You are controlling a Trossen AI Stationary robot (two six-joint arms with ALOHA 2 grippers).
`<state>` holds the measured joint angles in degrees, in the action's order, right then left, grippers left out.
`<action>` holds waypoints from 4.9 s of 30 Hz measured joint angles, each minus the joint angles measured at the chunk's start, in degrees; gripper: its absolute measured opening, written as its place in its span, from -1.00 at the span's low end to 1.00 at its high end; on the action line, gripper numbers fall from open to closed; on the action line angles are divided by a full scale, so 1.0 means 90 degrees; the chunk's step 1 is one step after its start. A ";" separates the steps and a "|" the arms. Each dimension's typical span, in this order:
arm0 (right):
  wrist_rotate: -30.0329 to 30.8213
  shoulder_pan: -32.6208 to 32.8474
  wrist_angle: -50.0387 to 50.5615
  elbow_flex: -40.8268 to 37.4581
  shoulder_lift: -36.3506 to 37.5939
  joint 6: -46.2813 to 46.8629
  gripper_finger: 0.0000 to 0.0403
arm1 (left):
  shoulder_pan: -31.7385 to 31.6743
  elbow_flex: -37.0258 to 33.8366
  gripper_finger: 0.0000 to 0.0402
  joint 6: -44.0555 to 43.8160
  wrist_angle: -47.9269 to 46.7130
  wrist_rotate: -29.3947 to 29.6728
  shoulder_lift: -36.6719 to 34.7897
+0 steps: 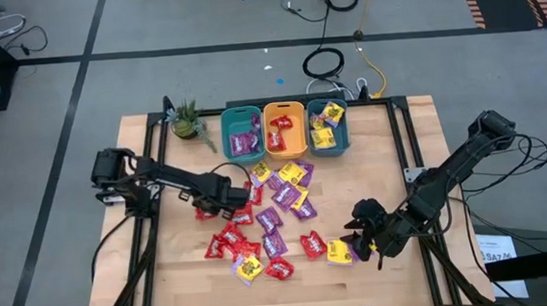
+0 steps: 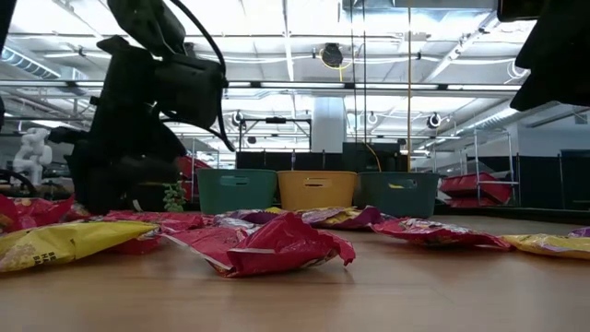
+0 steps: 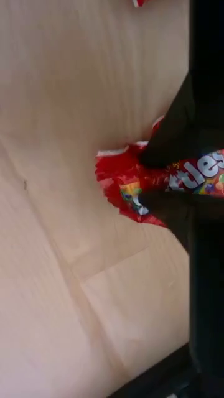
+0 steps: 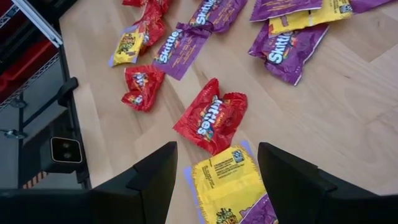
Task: Sort candy
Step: Put the red candy into the yellow bin
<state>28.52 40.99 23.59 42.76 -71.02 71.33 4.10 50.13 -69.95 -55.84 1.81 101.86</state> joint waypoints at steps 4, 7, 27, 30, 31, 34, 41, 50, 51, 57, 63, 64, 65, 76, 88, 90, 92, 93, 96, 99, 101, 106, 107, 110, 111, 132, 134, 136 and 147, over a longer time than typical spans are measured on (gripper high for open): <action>0.0002 0.0000 -0.0033 0.0000 0.0000 -0.0008 0.07 | 0.0072 0.0085 -0.92 -0.0010 -0.0326 0.0236 -0.0278; 0.0014 0.0000 -0.0034 0.0000 0.0000 -0.0066 0.07 | 0.0074 0.0139 -0.96 -0.0007 -0.0586 0.0326 -0.0583; 0.0735 -0.0182 -0.0027 0.0000 0.0000 0.0239 0.07 | -0.0490 0.0935 -1.00 0.1206 -0.0427 0.1211 -0.2936; 0.0959 -0.0182 -0.0010 0.0000 0.0000 0.0333 0.07 | -0.1102 0.1438 -1.00 0.2342 -0.0103 0.1255 -0.2922; 0.0991 -0.0182 -0.0014 0.0000 0.0000 0.0333 0.07 | -0.1326 0.1607 -1.00 0.2750 0.0078 0.1199 -0.2889; 0.1015 -0.0187 -0.0015 0.0000 0.0000 0.0401 0.07 | -0.1989 0.2083 -1.00 0.3898 0.0610 0.0892 -0.2691; 0.1010 -0.0187 0.0012 0.0000 0.0000 0.1089 0.07 | -0.3038 0.3517 -1.00 0.5952 0.1147 -0.0223 -0.1454; 0.1013 -0.0268 0.0374 0.0000 0.0000 0.2173 0.07 | -0.3215 0.5416 -0.89 0.7685 0.1168 -0.0338 0.0557; 0.1015 -0.0310 0.0391 0.0000 0.0000 0.2300 0.07 | -0.3215 0.5521 -0.85 0.7808 0.1166 -0.0287 0.0711; 0.1015 -0.0570 0.0406 0.0000 0.0000 0.2760 0.07 | -0.3222 0.5801 -0.54 0.8330 0.1142 -0.0149 0.1374; 0.1016 -0.0715 0.0407 0.0000 0.0000 0.2827 0.07 | -0.3264 0.5801 -0.34 0.8504 0.1023 -0.0069 0.1506; 0.1015 -0.0722 0.0406 0.0000 0.0000 0.2796 0.07 | -0.3264 0.5804 -0.33 0.8547 0.1000 -0.0047 0.1492; 0.1015 -0.0726 0.0408 0.0000 0.0000 0.2763 0.07 | -0.3264 0.5804 -0.32 0.8595 0.0952 -0.0030 0.1461; 0.1012 -0.0729 0.0493 0.0000 -0.0002 0.2498 0.07 | -0.3222 0.5813 -0.32 0.8650 0.0865 0.0021 0.1329; 0.1001 -0.0729 0.0503 0.0000 -0.0002 0.2332 0.07 | -0.3135 0.5809 -0.31 0.8283 0.1350 0.0032 0.1326; 0.0999 -0.0729 0.0503 0.0000 -0.0002 0.2331 0.07 | -0.3137 0.5809 -0.31 0.7769 0.1573 0.0048 0.1326; 0.0995 -0.0729 0.0503 0.0000 -0.0002 0.2329 0.07 | -0.3136 0.5809 -0.31 0.7376 0.1473 0.0048 0.1326; 0.0993 -0.0729 0.0501 0.0000 -0.0002 0.2329 0.07 | -0.3128 0.5809 -0.31 0.7318 0.1365 0.0045 0.1326; 0.0993 -0.0729 0.0500 0.0000 -0.0002 0.2316 0.07 | -0.3059 0.5809 -0.31 0.7274 0.0962 -0.0057 0.1326; 0.0993 -0.0726 0.0500 0.0000 -0.0002 0.2245 0.07 | -0.2922 0.5809 -0.31 0.6759 0.0588 -0.0012 0.1326; 0.0990 -0.0726 0.0498 0.0000 -0.0002 0.2165 0.07 | -0.2815 0.5799 -0.31 0.6588 0.0342 0.0045 0.1280; 0.0962 -0.0726 0.0498 -0.0002 -0.0002 0.2072 0.07 | -0.2304 0.5629 -0.31 0.6443 0.0308 0.0661 0.0929; 0.0955 -0.0725 0.0484 -0.0002 -0.0002 0.1995 0.07 | -0.2197 0.5570 -0.31 0.6361 0.0331 0.0857 0.0808; 0.0828 -0.0726 0.0407 -0.0005 0.0000 0.1730 0.07 | -0.1938 0.5154 -0.31 0.6057 0.0372 0.1299 0.0389; 0.0801 -0.0726 0.0412 -0.0005 -0.0002 0.1653 0.07 | -0.1872 0.4965 -0.31 0.5919 0.0473 0.1333 0.0221; 0.0293 -0.0724 0.0376 -0.0005 -0.0002 0.0327 0.07 | 0.0330 0.1057 -0.32 0.0973 0.1302 0.0825 -0.2388; 0.0291 -0.0724 0.0366 -0.0005 -0.0002 0.0309 0.07 | 0.0448 0.1036 -0.32 0.0927 0.1417 0.0628 -0.2128; 0.0263 -0.0724 0.0340 -0.0005 -0.0002 0.0316 0.07 | 0.0525 0.1032 -0.32 0.0700 0.1461 0.0560 -0.1825; 0.0123 -0.0704 0.0107 0.0000 -0.0002 0.0117 0.07 | 0.0559 0.0996 -0.32 0.0304 0.1832 -0.0507 -0.0066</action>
<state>29.62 34.65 24.56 42.76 -71.05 72.38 9.13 59.10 -67.21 -39.35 -2.76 101.27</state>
